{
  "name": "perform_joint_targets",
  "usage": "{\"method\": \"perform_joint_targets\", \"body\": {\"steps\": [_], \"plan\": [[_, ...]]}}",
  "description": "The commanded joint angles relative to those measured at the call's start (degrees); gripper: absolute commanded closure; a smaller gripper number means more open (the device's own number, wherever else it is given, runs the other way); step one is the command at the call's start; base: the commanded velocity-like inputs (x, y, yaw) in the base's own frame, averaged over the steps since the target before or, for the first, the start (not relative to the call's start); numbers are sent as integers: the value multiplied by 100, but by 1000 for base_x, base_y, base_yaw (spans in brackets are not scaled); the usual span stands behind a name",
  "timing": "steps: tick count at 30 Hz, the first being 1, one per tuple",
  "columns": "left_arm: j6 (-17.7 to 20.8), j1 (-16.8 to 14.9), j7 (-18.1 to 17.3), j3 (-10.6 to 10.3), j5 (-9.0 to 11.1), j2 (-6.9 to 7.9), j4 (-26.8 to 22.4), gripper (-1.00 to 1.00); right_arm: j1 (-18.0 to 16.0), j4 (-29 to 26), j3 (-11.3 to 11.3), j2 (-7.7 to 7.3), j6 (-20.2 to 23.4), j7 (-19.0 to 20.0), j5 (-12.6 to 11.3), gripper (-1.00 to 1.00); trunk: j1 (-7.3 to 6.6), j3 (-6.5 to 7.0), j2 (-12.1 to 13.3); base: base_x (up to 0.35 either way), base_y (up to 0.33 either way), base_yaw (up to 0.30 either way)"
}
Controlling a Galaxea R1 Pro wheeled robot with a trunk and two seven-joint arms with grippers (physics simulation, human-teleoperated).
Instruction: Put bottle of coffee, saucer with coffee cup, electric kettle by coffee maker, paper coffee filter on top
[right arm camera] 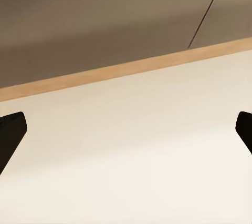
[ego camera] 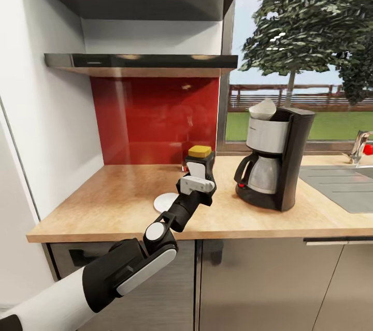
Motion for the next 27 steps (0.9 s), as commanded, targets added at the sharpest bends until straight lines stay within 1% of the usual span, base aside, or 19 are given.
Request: {"method": "perform_joint_targets", "body": {"steps": [1,5,14,23,27], "plan": [[4,-10,36,-15,11,-14,0,100,1,-6,2,-3,-3,21,-60,-100,23,-24,-45,0,0,0],[4,-10,37,-14,11,-30,12,100,2,-3,2,-3,-3,21,-60,-100,111,-96,-205,0,0,0],[-11,-10,37,-21,11,-43,117,100,1,1,2,-3,-3,21,-60,-100,111,-96,-205,0,-10,0],[-14,-10,37,-15,11,-76,136,100,6,20,2,-3,-3,21,-60,-100,111,-96,-205,1,-112,0],[-13,-10,37,-14,11,-78,146,100,6,30,2,-3,-3,21,-60,-100,111,-96,-205,84,-102,0]]}}
